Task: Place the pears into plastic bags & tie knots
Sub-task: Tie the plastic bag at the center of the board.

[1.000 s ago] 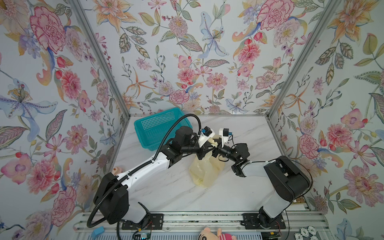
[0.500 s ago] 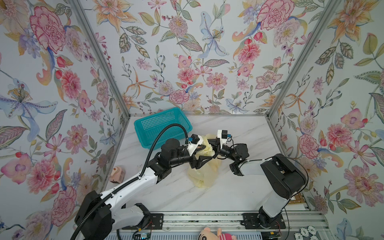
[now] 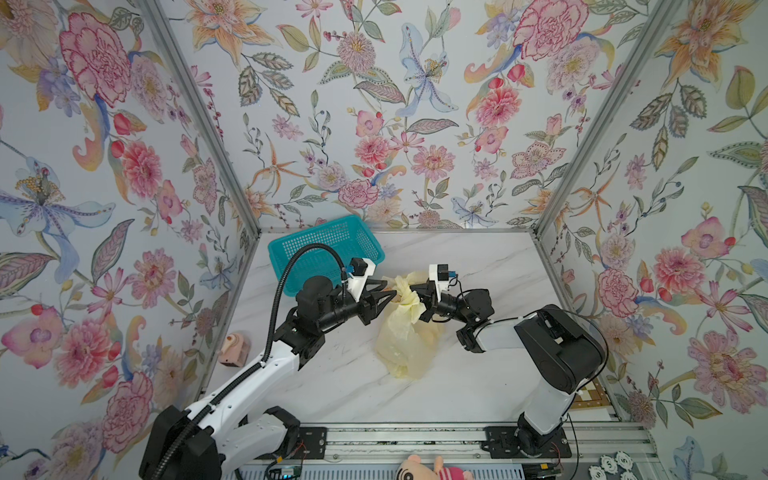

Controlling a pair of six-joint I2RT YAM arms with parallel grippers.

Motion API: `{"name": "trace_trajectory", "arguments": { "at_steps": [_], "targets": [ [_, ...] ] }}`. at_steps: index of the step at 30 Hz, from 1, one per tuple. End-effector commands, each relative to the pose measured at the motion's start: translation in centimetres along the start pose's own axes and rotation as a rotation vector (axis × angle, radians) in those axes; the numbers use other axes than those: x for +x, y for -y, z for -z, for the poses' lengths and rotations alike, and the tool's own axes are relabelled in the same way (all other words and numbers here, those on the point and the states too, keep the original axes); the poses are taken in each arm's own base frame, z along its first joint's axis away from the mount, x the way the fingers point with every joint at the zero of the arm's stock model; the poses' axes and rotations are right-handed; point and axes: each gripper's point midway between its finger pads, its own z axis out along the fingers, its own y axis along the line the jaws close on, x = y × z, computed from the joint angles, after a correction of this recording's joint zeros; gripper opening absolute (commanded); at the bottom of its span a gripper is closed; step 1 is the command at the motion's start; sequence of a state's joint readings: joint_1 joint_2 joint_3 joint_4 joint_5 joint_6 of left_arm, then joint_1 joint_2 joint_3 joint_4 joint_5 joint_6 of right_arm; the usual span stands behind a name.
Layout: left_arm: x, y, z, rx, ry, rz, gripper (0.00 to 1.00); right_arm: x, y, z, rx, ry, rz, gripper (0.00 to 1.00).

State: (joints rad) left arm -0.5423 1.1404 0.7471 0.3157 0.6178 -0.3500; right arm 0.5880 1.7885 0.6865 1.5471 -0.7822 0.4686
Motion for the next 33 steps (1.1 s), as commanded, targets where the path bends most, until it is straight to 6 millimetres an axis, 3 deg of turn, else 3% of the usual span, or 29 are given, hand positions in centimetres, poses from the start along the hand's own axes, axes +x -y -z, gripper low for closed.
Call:
{"name": "trace_trajectory", "arguments": {
  "at_steps": [1, 7, 11, 13, 16, 24, 33],
  "targets": [
    [-0.6, 0.2, -1.2, 0.052, -0.006, 0.041, 0.38, -0.6, -1.3, -0.5, -0.064, 0.012, 0.012, 0.00],
    [-0.1, 0.3, -1.7, 0.083, -0.011, 0.062, 0.27, -1.3, -1.8, -0.6, -0.069, 0.025, 0.016, 0.00],
    [0.3, 0.2, -1.8, 0.079, -0.021, 0.063, 0.27, -1.8, -2.5, -0.8, -0.098, 0.027, 0.024, 0.00],
    [0.2, 0.5, -1.9, 0.102, -0.018, 0.069, 0.34, -1.9, -2.8, -0.9, -0.114, 0.024, 0.018, 0.00],
    [-0.4, 0.9, -1.9, 0.119, 0.003, 0.061, 0.26, -1.8, -3.2, -1.1, -0.144, 0.012, 0.009, 0.00],
    [-2.0, 1.3, -2.7, 0.161, 0.015, 0.032, 0.27, -0.2, -4.6, -1.4, -0.219, -0.042, -0.038, 0.00],
    [-1.8, 2.8, -4.2, 0.233, -0.028, 0.018, 0.23, -1.5, -3.3, -2.0, -0.142, 0.021, -0.008, 0.00]
  ]
}}
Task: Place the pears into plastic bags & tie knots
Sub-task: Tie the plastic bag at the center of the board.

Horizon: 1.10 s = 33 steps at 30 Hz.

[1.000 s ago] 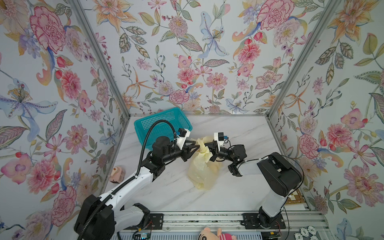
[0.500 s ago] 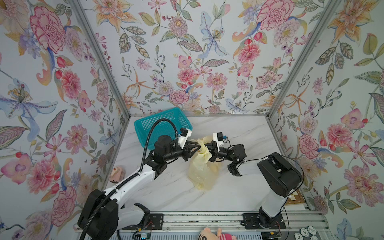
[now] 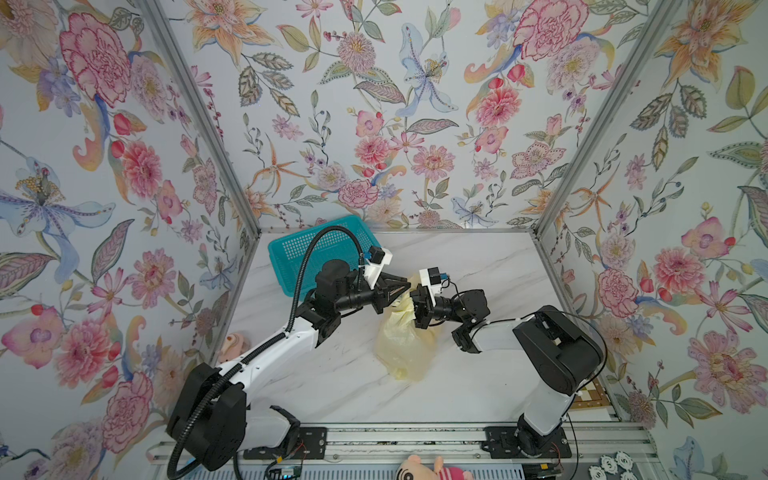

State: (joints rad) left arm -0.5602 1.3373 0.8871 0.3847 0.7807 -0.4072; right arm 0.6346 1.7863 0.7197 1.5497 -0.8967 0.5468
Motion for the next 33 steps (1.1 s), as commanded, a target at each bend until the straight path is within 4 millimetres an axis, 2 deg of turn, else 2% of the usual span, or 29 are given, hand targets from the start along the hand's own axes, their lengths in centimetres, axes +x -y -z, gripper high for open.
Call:
{"name": "trace_trajectory", "arguments": {
  "at_steps": [1, 4, 8, 11, 15, 18, 24, 29, 33],
  "targets": [
    [-0.8, 1.3, -0.5, 0.043, -0.007, -0.033, 0.25, -2.2, 0.4, -0.5, 0.034, 0.075, 0.068, 0.00],
    [-2.3, 1.0, 0.6, -0.038, 0.038, -0.059, 0.46, -3.0, 0.9, -0.4, 0.079, 0.106, 0.096, 0.00],
    [-4.2, -0.6, 3.2, -0.209, 0.089, -0.066, 0.51, -3.7, 1.0, -0.3, 0.097, 0.124, 0.126, 0.00],
    [-4.3, -0.7, 4.6, -0.253, 0.105, -0.048, 0.44, -3.9, 1.1, -0.1, 0.099, 0.126, 0.128, 0.00],
    [-2.5, -1.0, 5.1, -0.260, 0.059, -0.014, 0.32, -3.9, 1.1, -0.1, 0.089, 0.121, 0.123, 0.00],
    [-1.0, -0.6, 4.6, -0.208, 0.026, 0.018, 0.31, -3.9, 1.0, -0.2, 0.077, 0.117, 0.117, 0.00],
    [1.8, -1.2, 3.4, -0.163, -0.016, 0.069, 0.36, -3.9, 0.8, -0.3, 0.071, 0.117, 0.111, 0.00],
    [1.8, -1.2, 2.6, -0.121, -0.004, 0.081, 0.30, -4.0, 0.3, -0.4, 0.054, 0.112, 0.109, 0.11],
    [1.6, -1.1, 2.4, -0.111, -0.004, 0.070, 0.20, -4.0, 0.4, -0.2, 0.062, 0.115, 0.105, 0.26]
  ]
}}
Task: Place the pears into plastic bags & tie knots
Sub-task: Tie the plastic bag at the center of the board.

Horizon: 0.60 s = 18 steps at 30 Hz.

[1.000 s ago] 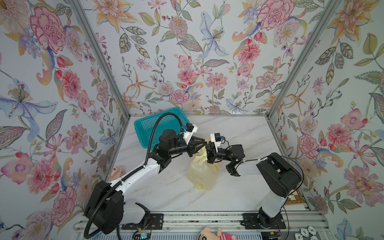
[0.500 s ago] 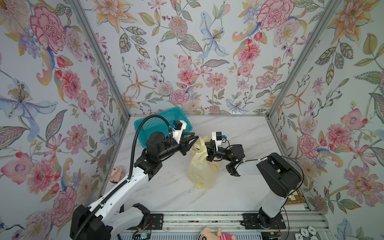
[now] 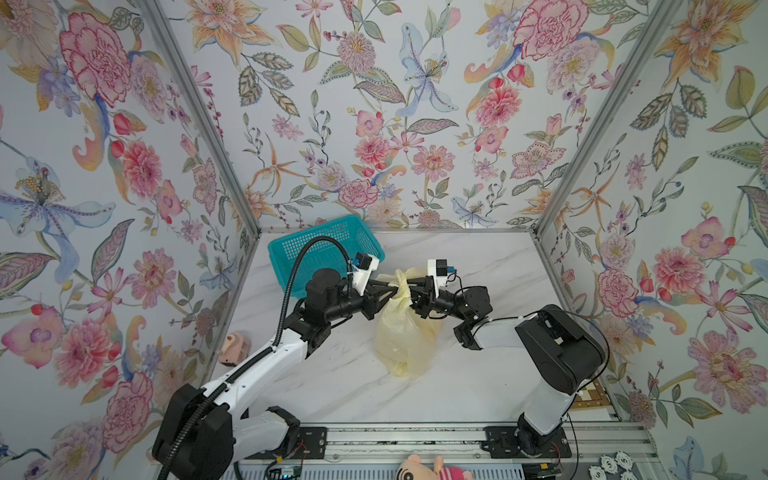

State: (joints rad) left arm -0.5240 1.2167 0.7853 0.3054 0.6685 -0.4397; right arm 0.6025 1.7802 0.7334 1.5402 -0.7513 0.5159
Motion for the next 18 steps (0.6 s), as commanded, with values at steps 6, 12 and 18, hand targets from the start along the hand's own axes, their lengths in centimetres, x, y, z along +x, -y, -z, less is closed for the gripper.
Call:
{"name": "trace_trajectory", "arguments": {
  "at_steps": [6, 12, 18],
  "targets": [
    [-0.3, 1.0, 0.0, 0.035, 0.014, -0.015, 0.03, -1.6, -2.5, -0.3, -0.072, 0.032, 0.048, 0.34],
    [-0.9, 1.2, 0.5, 0.028, 0.033, -0.030, 0.00, -2.1, -1.5, 1.7, 0.000, 0.033, 0.002, 0.36],
    [-1.4, 1.4, 0.7, 0.026, 0.043, -0.046, 0.00, -1.3, -2.2, 4.8, 0.100, -0.057, -0.010, 0.40]
  ]
}}
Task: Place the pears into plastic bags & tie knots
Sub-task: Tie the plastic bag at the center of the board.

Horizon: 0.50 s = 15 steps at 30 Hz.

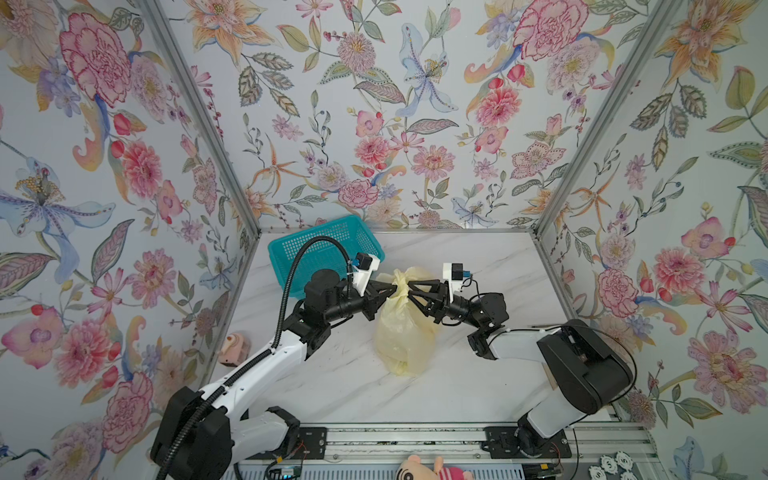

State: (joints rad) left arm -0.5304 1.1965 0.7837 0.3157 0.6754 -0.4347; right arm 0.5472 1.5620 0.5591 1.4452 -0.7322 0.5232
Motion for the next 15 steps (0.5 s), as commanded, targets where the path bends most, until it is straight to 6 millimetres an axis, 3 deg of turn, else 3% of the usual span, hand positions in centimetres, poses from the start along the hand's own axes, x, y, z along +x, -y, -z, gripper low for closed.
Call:
{"name": "trace_trajectory", "arguments": {
  "at_steps": [1, 3, 9, 11, 15],
  "targets": [
    [-0.8, 0.5, 0.3, 0.005, 0.021, -0.027, 0.00, 0.4, -1.1, 1.1, 0.024, -0.073, 0.027, 0.40],
    [-0.9, 0.5, 0.2, 0.004, 0.018, -0.029, 0.00, 0.5, -2.1, 1.4, 0.042, -0.116, 0.054, 0.43],
    [-1.1, 0.6, 0.1, 0.011, 0.014, -0.033, 0.00, 0.0, -5.8, -0.1, 0.125, -0.219, 0.161, 0.73],
    [-1.0, 0.6, 0.0, 0.015, 0.012, -0.032, 0.00, -0.4, -5.7, -0.9, 0.174, -0.214, 0.145, 0.85],
    [-1.0, 0.6, 0.0, 0.017, 0.012, -0.031, 0.00, -0.4, -4.6, -1.8, 0.267, -0.218, 0.112, 0.87]
  ]
}}
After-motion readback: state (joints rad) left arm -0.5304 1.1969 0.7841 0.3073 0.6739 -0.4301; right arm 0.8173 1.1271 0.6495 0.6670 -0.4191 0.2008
